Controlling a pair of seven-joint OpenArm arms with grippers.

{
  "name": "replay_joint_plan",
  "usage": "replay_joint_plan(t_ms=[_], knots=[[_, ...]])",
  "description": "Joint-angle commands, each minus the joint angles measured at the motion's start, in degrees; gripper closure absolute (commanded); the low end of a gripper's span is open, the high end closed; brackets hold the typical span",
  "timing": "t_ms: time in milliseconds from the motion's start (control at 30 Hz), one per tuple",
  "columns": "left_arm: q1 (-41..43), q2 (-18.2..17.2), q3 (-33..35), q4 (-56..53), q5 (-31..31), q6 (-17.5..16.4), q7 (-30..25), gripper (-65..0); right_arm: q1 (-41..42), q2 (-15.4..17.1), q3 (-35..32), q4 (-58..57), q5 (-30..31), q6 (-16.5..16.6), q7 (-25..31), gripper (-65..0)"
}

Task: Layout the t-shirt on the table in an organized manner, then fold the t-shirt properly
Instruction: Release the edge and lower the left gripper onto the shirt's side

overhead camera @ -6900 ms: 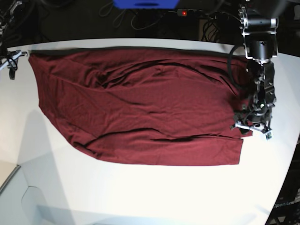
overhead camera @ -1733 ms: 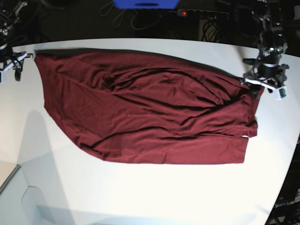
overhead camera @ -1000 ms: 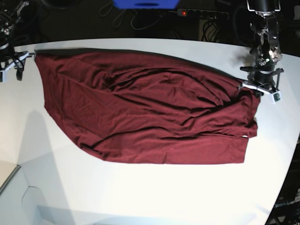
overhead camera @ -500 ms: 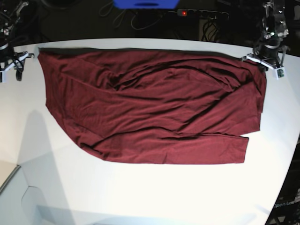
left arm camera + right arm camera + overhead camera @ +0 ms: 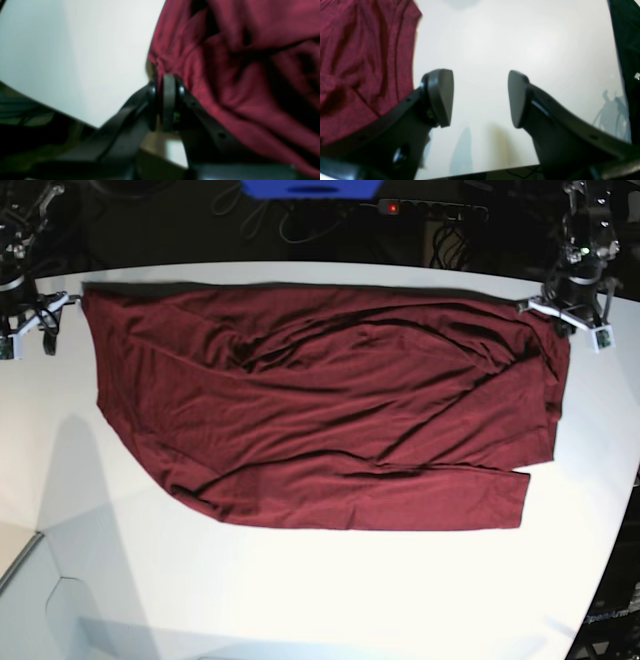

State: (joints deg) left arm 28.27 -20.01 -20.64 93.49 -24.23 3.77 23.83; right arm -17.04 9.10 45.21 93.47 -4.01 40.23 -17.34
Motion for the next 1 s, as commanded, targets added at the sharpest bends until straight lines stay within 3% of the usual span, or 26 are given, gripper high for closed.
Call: replay_joint_plan(t_ms=[0, 100, 200, 300, 533, 733, 967], knots=[[0.61, -0.69, -0.59, 2.81, 0.27, 0.23, -1.46, -2.6, -0.15, 1.05, 0.37, 0.9, 0.89, -0.23, 1.3, -34.4], [2.37, -0.08, -2.78, 8.7, 0.18, 0.32, -1.46, -12.6, -0.15, 1.05, 0.37, 0.9, 0.89, -0.23, 1.3, -34.4], [2.63, 3.17, -6.21, 13.36, 0.71, 0.41, -1.46, -24.8, -0.15, 1.05, 0.46, 0.9, 0.89, -0.23, 1.3, -34.4], [1.84, 5.28, -10.08, 14.68, 0.71, 0.14, -1.46, -30.8, -0.24, 1.05, 0.46, 0.9, 0.89, -0.23, 1.3, -34.4], [-8.27, 5.46, -10.26, 8.44, 0.8, 0.05, -1.46, -32.1, -0.24, 0.79, 0.46, 0.9, 0.89, -0.23, 1.3, -34.4], [-20.67, 5.28, -1.99, -3.95, 0.8, 0.05, -1.46, -32.0, -0.15, 0.87, 0.28, 0.99, 0.89, -0.23, 1.3, -34.4], [-29.02, 5.28, 1.7, -16.53, 1.06, 0.05, -1.46, -32.0, -0.15, 1.05, 0.72, 0.99, 0.89, -0.23, 1.3, -34.4]])
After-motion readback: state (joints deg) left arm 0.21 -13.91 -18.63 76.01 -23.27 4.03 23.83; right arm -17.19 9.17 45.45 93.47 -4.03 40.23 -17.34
